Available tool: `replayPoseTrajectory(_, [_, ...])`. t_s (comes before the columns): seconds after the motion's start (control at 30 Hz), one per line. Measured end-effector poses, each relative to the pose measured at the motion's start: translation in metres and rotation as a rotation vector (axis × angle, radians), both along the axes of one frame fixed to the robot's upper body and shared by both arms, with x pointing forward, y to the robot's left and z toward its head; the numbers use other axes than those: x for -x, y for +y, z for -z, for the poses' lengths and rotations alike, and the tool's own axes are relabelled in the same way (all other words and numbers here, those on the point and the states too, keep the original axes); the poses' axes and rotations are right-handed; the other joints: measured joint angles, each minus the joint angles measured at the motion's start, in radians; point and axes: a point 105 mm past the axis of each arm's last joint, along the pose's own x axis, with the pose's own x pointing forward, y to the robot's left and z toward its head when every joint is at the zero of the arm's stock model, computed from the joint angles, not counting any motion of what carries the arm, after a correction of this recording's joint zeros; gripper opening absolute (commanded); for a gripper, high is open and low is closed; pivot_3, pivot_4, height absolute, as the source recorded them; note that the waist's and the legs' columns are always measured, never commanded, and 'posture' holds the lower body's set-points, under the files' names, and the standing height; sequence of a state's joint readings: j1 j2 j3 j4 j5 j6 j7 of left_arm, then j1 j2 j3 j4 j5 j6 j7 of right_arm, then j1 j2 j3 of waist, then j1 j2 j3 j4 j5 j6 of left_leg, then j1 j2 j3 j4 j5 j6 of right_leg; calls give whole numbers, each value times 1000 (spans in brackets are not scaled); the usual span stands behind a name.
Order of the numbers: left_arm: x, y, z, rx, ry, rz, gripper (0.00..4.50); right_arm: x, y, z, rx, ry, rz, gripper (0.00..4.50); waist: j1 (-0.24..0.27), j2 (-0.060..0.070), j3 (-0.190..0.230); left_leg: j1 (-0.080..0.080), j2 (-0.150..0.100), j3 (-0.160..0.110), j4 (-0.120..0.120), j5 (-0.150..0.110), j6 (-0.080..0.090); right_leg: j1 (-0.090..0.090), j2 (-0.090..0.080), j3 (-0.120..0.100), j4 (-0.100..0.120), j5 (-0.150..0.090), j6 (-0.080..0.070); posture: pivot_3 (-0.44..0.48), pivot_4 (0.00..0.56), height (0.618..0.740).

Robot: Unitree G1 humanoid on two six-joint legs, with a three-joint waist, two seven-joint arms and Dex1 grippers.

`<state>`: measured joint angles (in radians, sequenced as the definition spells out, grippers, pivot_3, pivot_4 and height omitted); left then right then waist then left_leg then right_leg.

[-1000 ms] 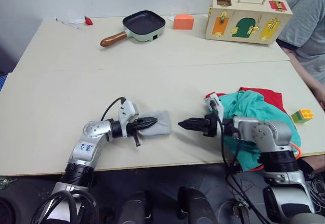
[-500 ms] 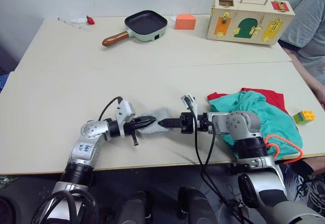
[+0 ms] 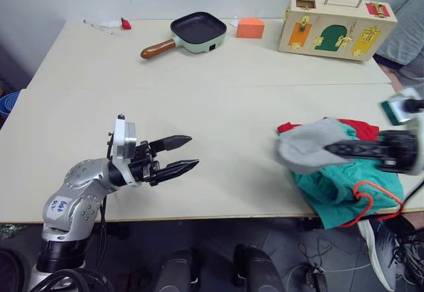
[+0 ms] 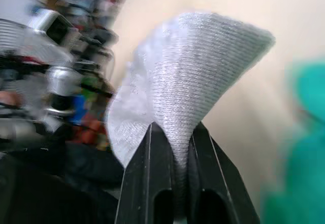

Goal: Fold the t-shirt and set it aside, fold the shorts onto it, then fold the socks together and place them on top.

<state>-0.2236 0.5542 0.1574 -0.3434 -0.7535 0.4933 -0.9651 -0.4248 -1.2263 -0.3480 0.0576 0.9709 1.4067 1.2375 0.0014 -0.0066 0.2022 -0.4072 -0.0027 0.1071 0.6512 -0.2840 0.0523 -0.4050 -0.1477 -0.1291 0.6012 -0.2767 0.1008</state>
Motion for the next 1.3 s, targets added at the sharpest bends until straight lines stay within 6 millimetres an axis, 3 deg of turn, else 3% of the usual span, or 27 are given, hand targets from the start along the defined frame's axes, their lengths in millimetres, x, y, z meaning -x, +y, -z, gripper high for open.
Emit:
replayPoseTrajectory(0.07, [0, -1, 1, -2, 18, -1, 4485, 1, -27, 5, 67, 21, 69, 0, 1, 0, 0, 1, 0, 2, 1, 0, 0, 1, 0, -1, -1, 1, 2, 0, 150, 740])
replayPoseTrajectory(0.23, [0, -5, 2, -17, 39, 16, 4485, -13, -78, 31, 225, 21, 156, 0, -8, 1, 0, 4, 2, 12, 2, -1, -4, -1, 0, -1, -1, 3, 4, 0, 150, 740])
replayPoseTrajectory(0.37, [-2, -6, -3, -28, 22, 27, 4485, -46, -90, 40, 329, -82, 184, 0, -14, 2, 1, 3, 3, 15, 2, 0, -7, -5, 1, -1, 2, 4, 4, 0, 150, 740])
replayPoseTrajectory(0.5, [-3, -6, -3, -35, 28, 30, 4485, -69, -87, 71, 356, -53, 214, 0, -5, 2, 1, 2, 4, 15, 2, 3, -4, -7, 2, -2, 4, 4, 3, 0, 150, 740])
replayPoseTrajectory(0.73, [-3, 1, -3, -79, 25, 12, 4500, -67, -101, 79, 453, -16, 234, 2276, -2, 2, 1, 1, 3, 14, 5, 2, -2, -5, 0, -3, 3, 4, 3, 0, 150, 740])
replayPoseTrajectory(0.93, [-5, 18, 1, -137, -6, -68, 4500, -48, -126, 41, 530, -108, 244, 4412, -4, 5, 1, 1, 4, 14, 5, -2, -8, -6, 0, -3, 3, 4, 4, 0, 150, 740])
replayPoseTrajectory(1.07, [-13, 33, 3, -187, -42, -149, 4500, -53, -104, 8, 562, -276, 138, 4464, -13, 6, 1, 2, 7, 17, 5, -3, -9, -6, -1, -3, 4, 6, 1, 0, 150, 740])
replayPoseTrajectory(1.17, [-18, 46, 8, -255, -51, -229, 4500, -61, -56, -11, 516, -475, -5, 4464, -19, 5, 0, 3, 12, 16, 5, -4, -11, -6, 2, -5, 4, 6, 0, 0, 150, 740])
replayPoseTrajectory(1.23, [-23, 58, 16, -279, -32, -296, 4500, -67, -22, -4, 464, -588, -95, 4464, -18, 4, -1, 3, 14, 16, 5, -3, -10, -6, 4, -6, 4, 6, 0, 0, 150, 740])
replayPoseTrajectory(1.3, [-24, 73, 26, -296, -16, -366, 4500, -72, 13, 18, 397, -685, -163, 4464, -17, 3, -1, 3, 15, 17, 5, -3, -9, -6, 5, -5, 6, 6, -1, 0, 150, 740])
